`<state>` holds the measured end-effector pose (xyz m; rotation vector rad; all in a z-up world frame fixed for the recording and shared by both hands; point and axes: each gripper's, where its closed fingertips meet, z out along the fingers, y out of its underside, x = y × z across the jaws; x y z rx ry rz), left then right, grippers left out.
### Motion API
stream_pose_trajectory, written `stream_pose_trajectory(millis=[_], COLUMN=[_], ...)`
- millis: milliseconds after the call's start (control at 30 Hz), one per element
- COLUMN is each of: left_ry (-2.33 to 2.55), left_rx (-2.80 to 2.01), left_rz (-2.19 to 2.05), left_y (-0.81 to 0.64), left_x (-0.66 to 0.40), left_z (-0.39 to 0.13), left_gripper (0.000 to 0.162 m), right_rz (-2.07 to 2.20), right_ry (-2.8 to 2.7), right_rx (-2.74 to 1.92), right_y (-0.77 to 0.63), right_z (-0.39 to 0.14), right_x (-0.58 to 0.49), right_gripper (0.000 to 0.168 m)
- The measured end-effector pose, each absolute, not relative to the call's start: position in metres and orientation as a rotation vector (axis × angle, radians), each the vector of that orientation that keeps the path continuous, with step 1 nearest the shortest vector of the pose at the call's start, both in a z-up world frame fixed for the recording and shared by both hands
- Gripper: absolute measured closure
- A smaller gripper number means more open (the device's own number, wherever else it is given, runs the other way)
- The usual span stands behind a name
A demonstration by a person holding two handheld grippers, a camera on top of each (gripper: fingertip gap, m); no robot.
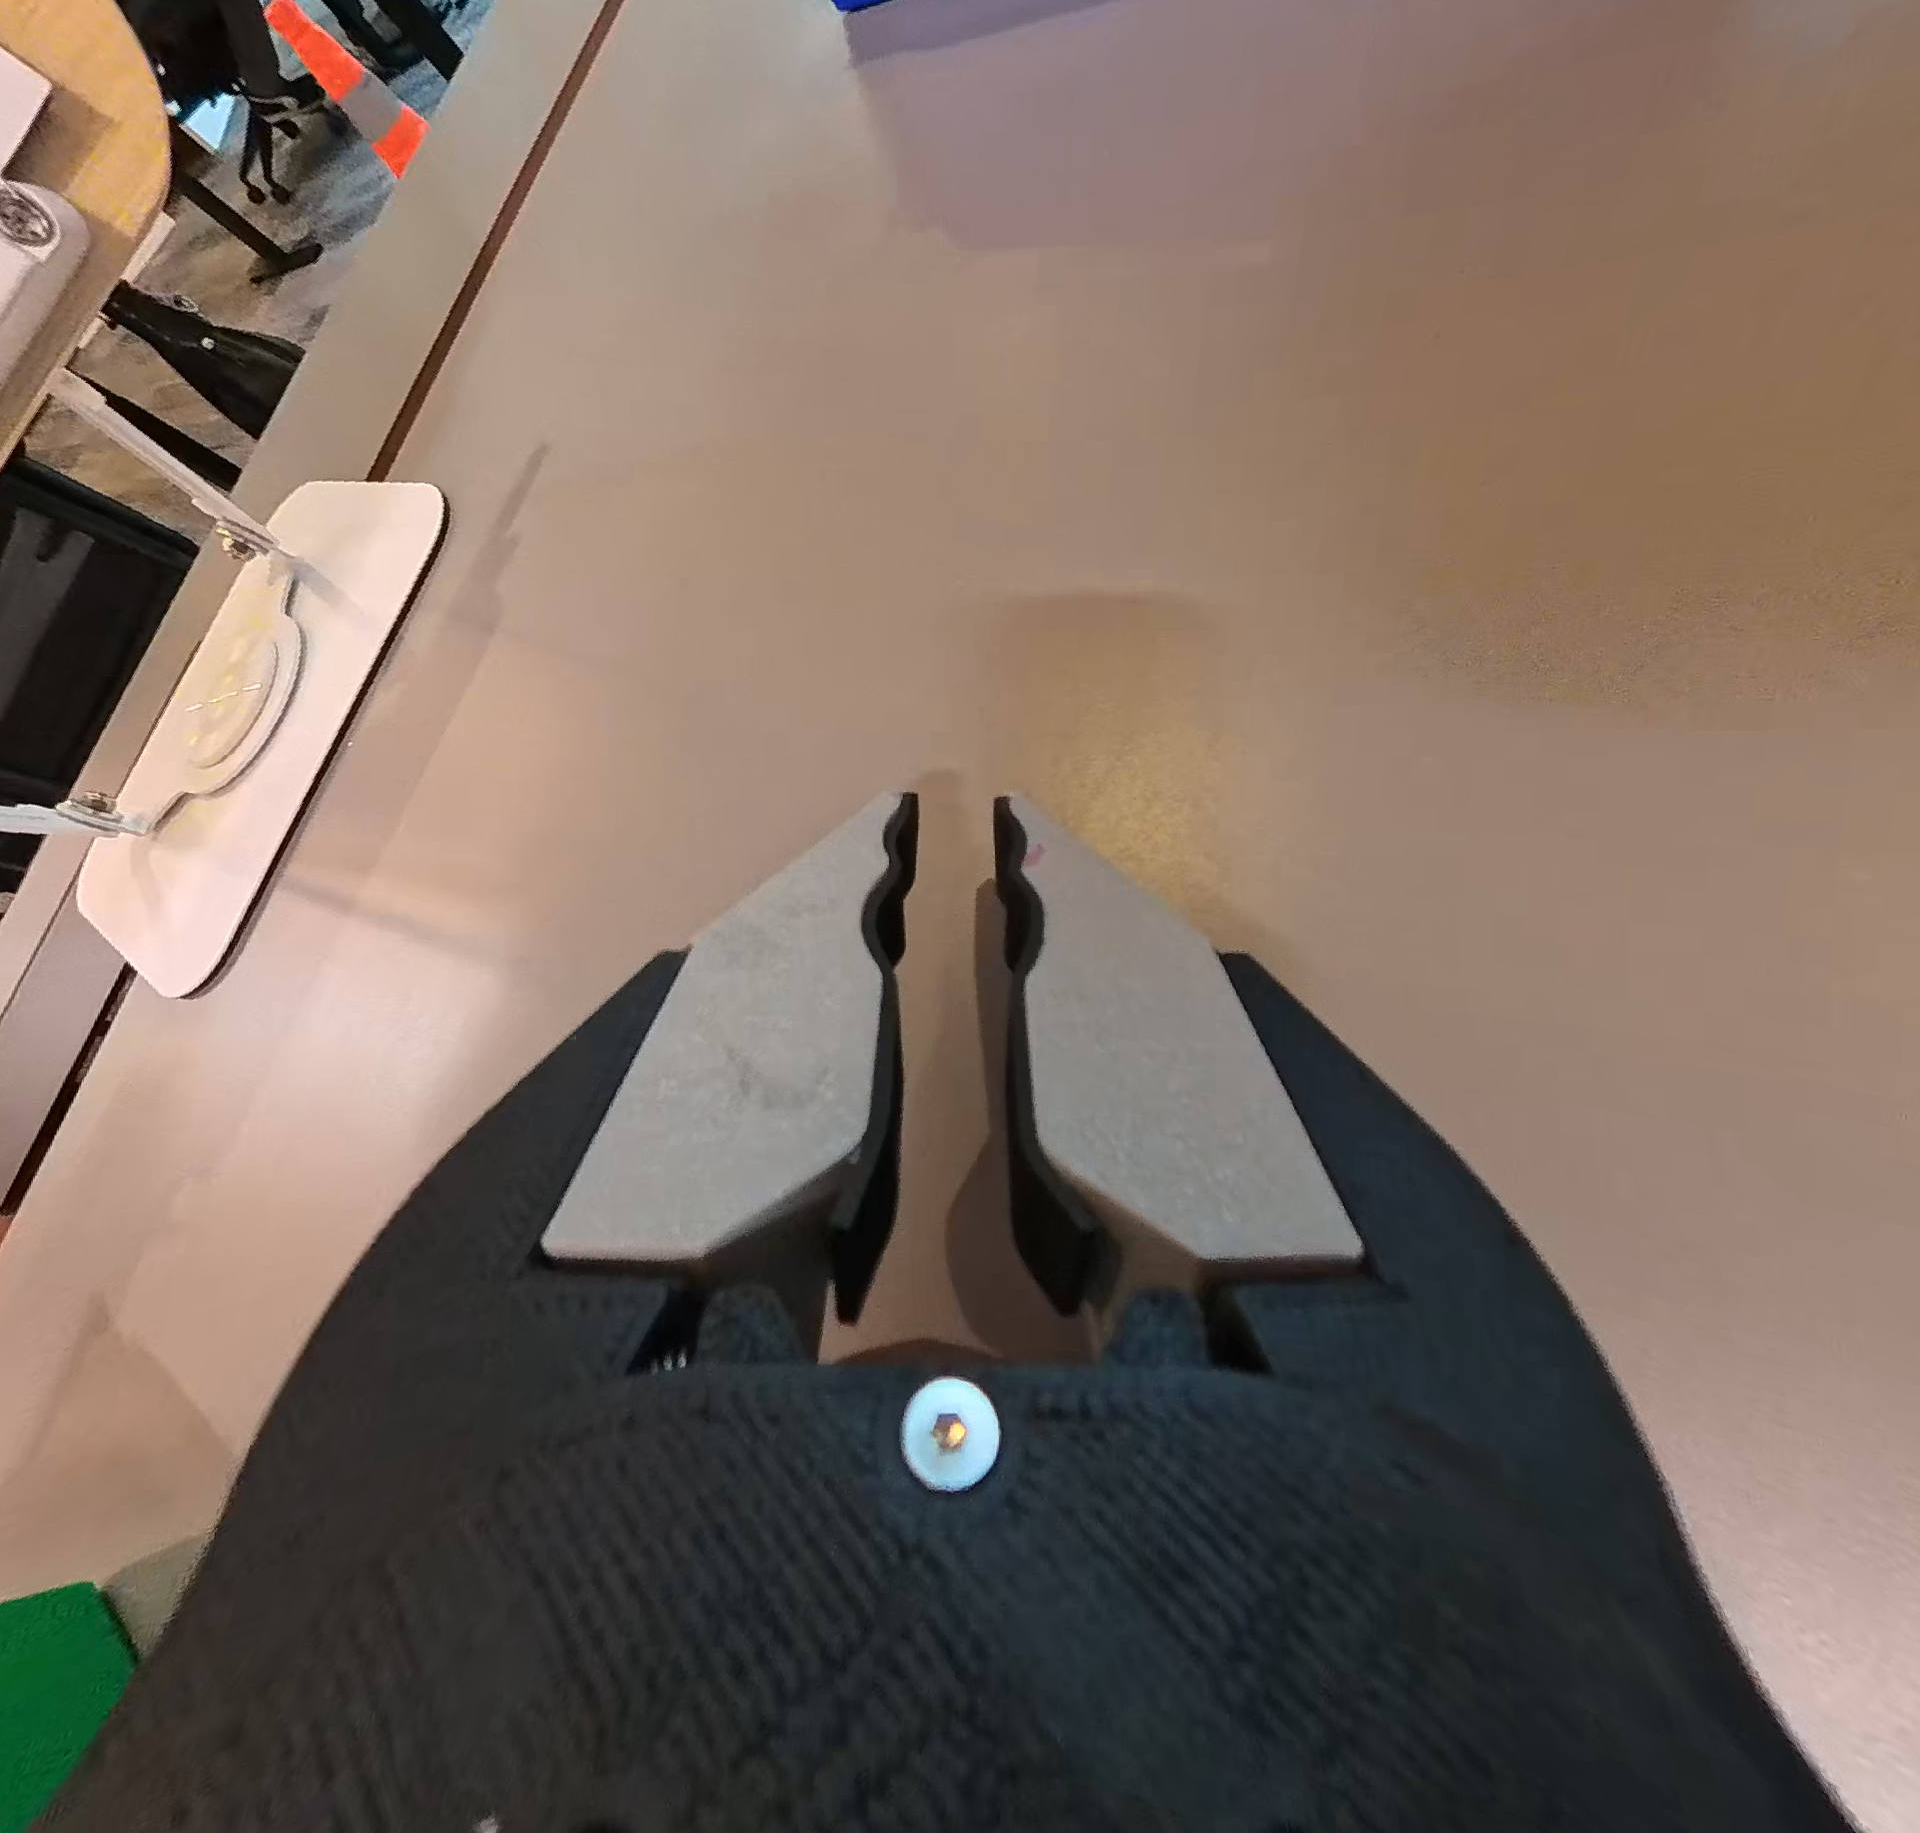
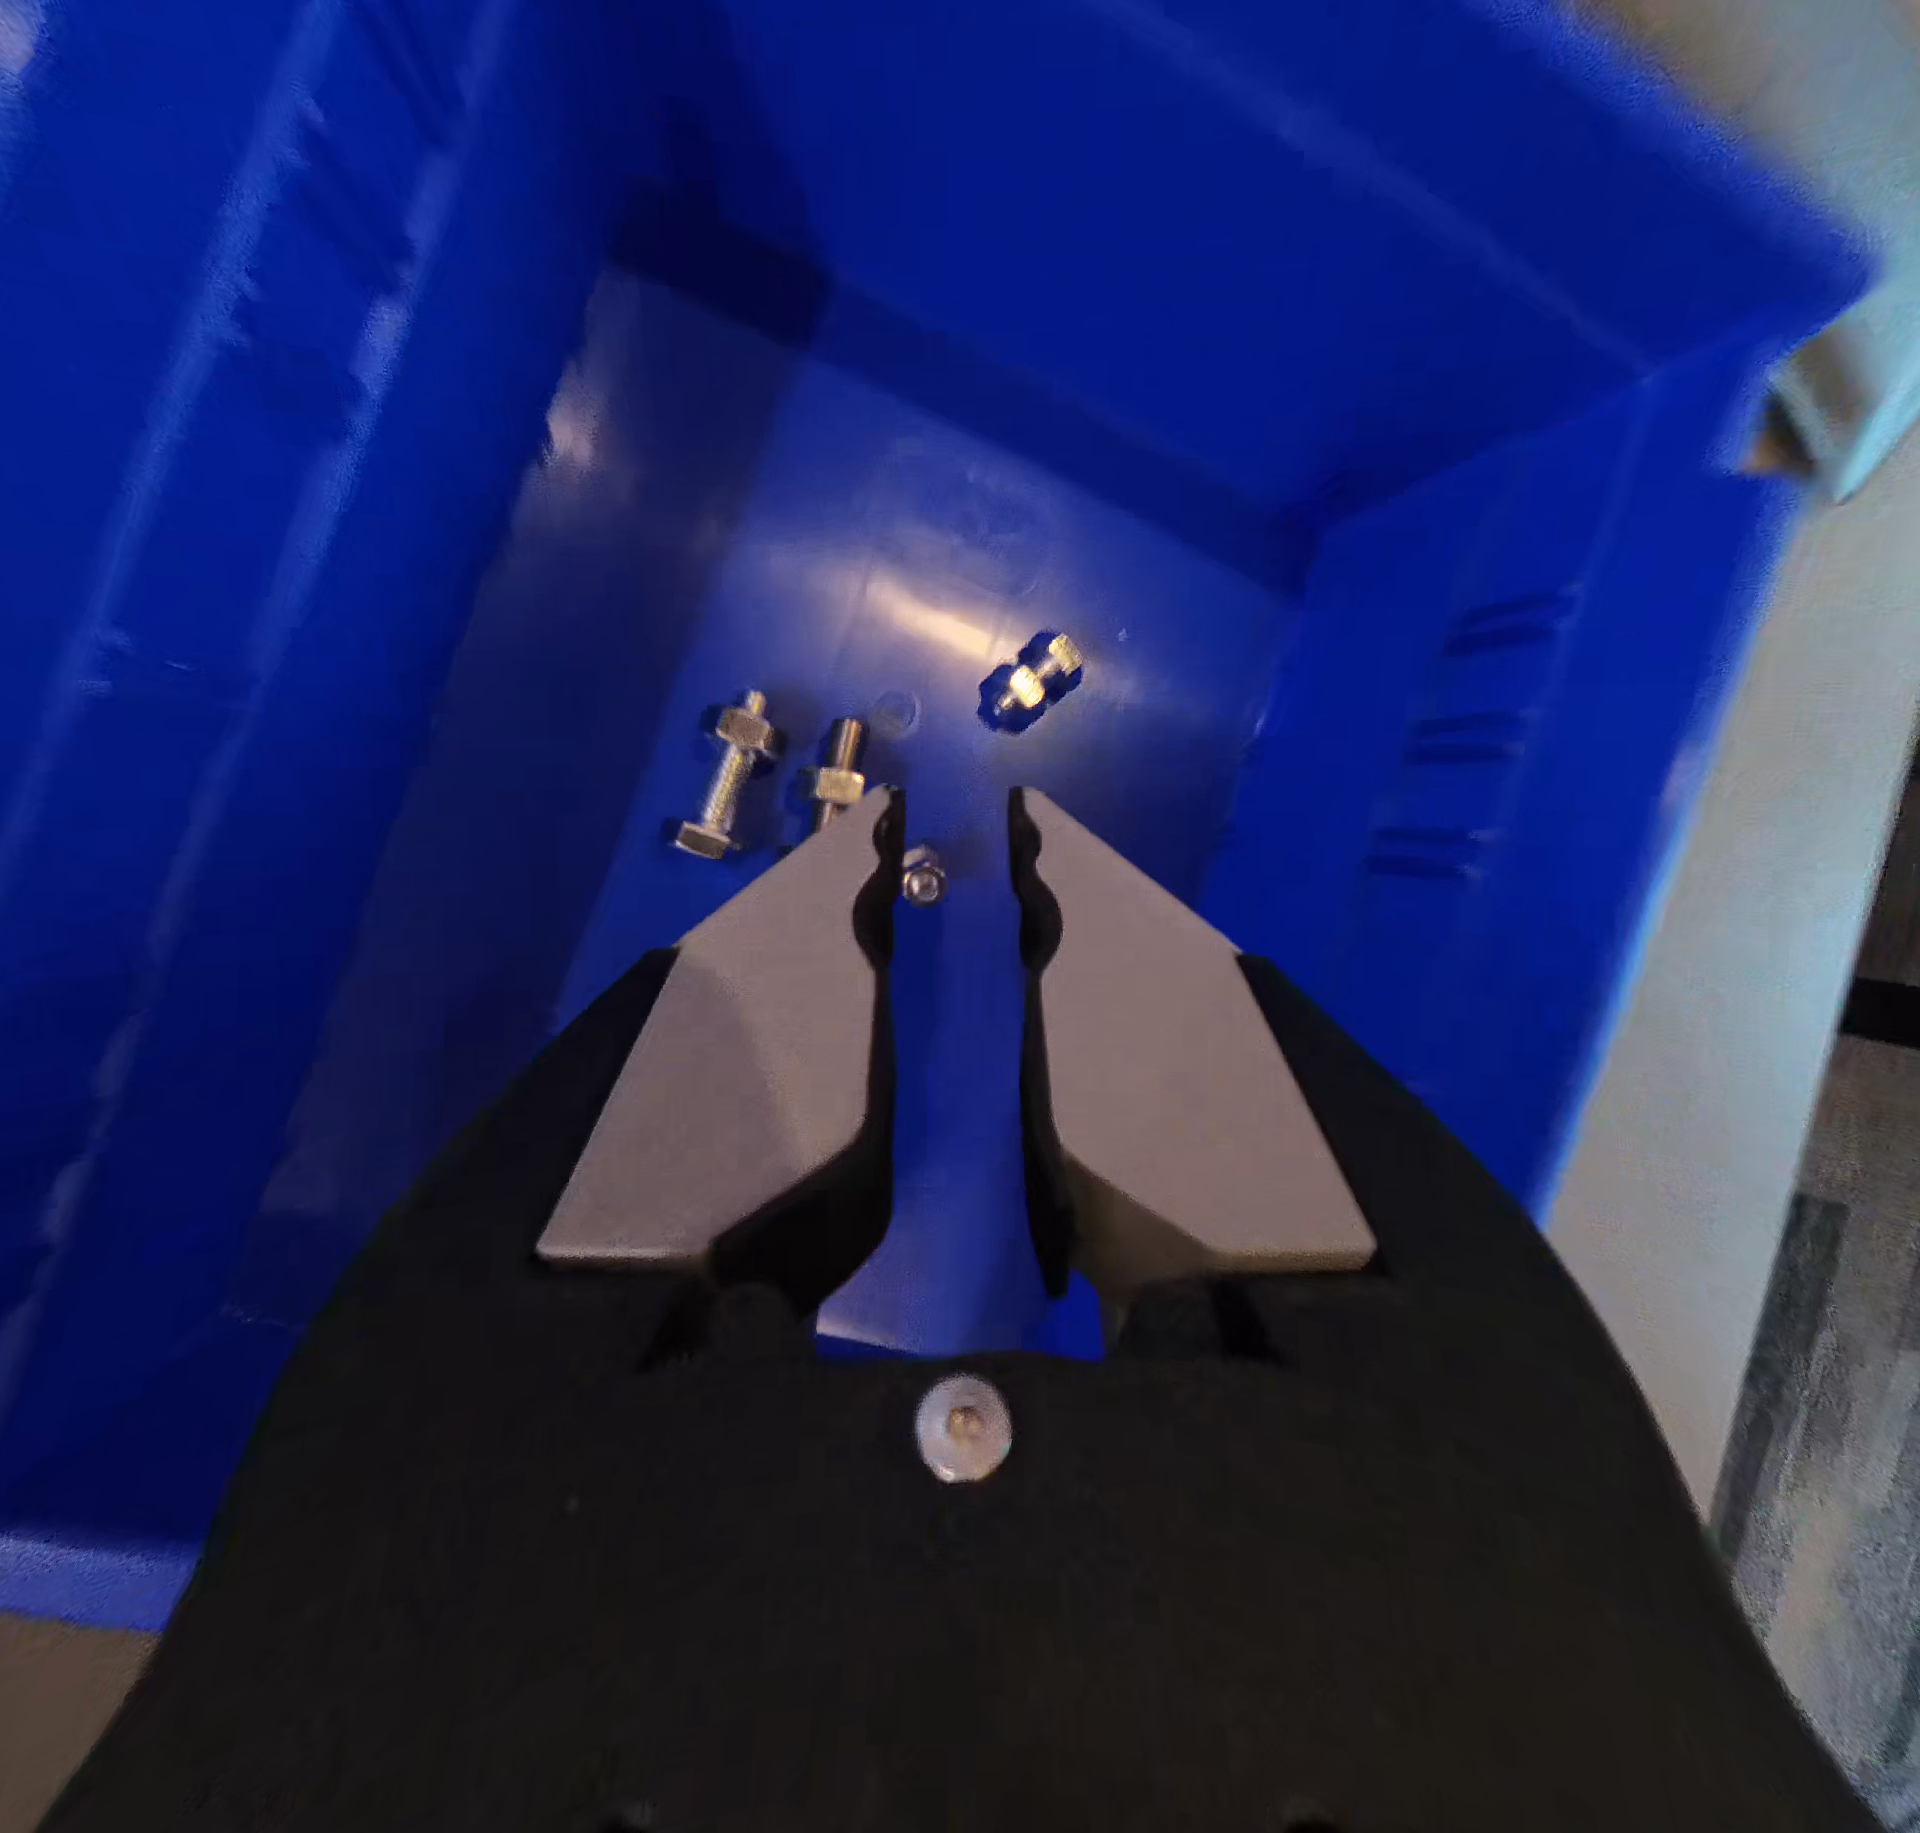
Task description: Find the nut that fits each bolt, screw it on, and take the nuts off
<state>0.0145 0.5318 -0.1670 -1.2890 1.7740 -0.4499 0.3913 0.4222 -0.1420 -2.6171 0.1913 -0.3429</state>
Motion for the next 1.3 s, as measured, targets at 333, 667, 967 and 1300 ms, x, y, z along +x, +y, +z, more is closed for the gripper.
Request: stream_pose_trajectory(millis=[333,667,967,1300], left_ry=[1.780,1.742,1.447,0.962], left_rx=[-1.299,-1.325,-1.464,-2.023], left_rz=[-0.444,-0.465,-0.571,-0.317], left_y=[0.533,0.539,0.553,0.684], left_x=[0.014,0.013,-0.025,-0.253], left_z=[-0.170,-0.165,-0.094,-0.046], left_gripper=[0.150,0.147,0.133,0.110], right_rz=[-0.017,0.291,0.319,0.188], right_ry=[-0.142,-0.466,-0.534,-0.649], right_rx=[-2.049,-2.059,-2.108,-1.945], right_y=[0.474,0.528,0.525,0.508], right_z=[0.006,-0.118,-0.150,-0.112], right_x=[0.229,0.061,0.056,0.038], right_gripper=[0.140,0.145,0.144,0.147])
